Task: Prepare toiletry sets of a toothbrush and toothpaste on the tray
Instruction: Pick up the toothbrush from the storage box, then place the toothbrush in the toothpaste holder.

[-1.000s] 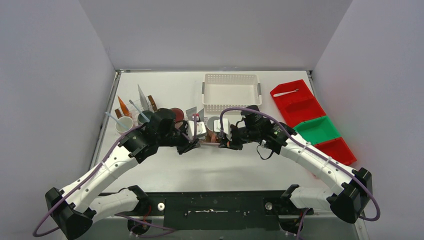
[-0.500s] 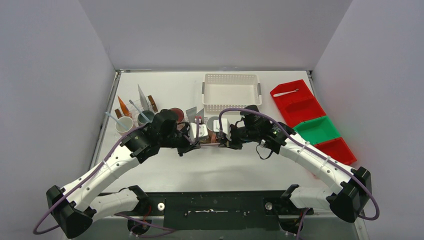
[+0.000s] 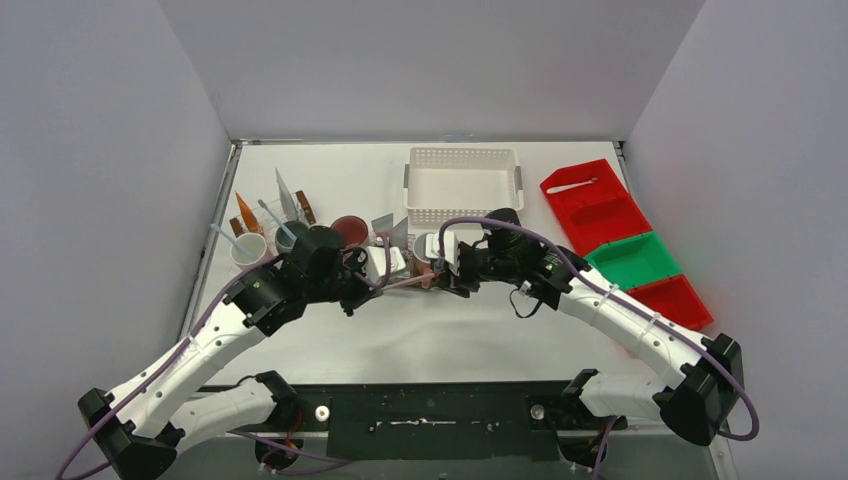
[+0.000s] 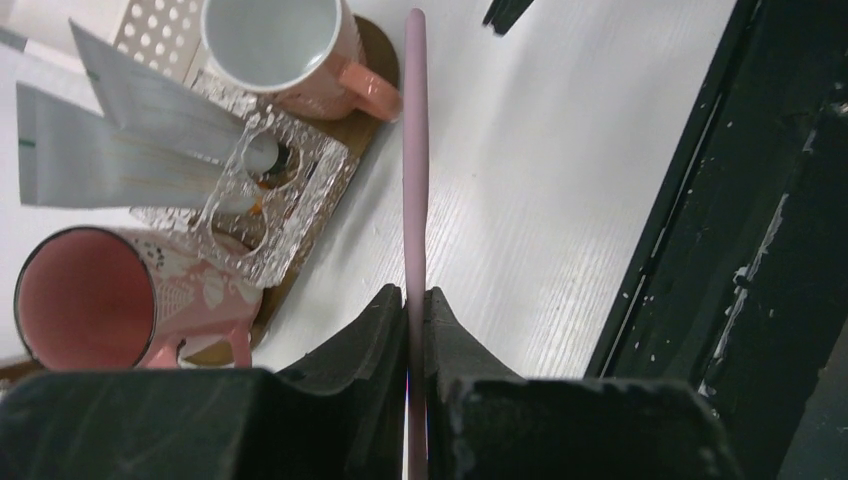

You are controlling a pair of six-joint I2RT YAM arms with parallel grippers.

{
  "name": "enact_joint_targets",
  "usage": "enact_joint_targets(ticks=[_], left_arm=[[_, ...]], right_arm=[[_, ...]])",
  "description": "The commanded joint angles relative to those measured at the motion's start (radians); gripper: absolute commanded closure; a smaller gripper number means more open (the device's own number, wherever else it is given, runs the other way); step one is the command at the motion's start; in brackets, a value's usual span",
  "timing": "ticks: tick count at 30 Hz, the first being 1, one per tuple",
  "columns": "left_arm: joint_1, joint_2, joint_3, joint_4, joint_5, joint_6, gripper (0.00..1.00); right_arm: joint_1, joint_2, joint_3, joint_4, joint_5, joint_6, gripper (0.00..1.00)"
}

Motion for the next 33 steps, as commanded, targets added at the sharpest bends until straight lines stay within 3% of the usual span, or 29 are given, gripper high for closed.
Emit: enact_joint_targets(ticks=[1,10,17,25,27,33], left_arm=[[0.001,-0.054,0.073,-0.071,-0.131,-0.059,1.0],[0.002,-0.06,0.107,-0.153,-0.324,-0.119,1.0],[0.003,0.035,0.15,-0.244,-0.458,-0.138,1.0],[0.006,0.109,0.181,-0.255,-0.502,-0.136,1.0],[0.006,0.13,0.188,-0.253,-0.501,-0.133,1.0],[0.01,0.193,0.204,-0.254,-0.516,-0.137,1.0]], right_arm=[[0.002,-0.05,-0.023,0.083,0.074,0.021,0.59],[-0.014,-0.148,-0.12,0.171,0.231,0.099,0.39],[-0.022,-0.21,-0.187,0.24,0.363,0.174,0.27],[-0.029,-0.269,-0.257,0.348,0.549,0.243,0.13],[-0.031,-0.282,-0.269,0.366,0.594,0.255,0.01],[-0.034,-0.334,-0.314,0.427,0.715,0.256,0.0]])
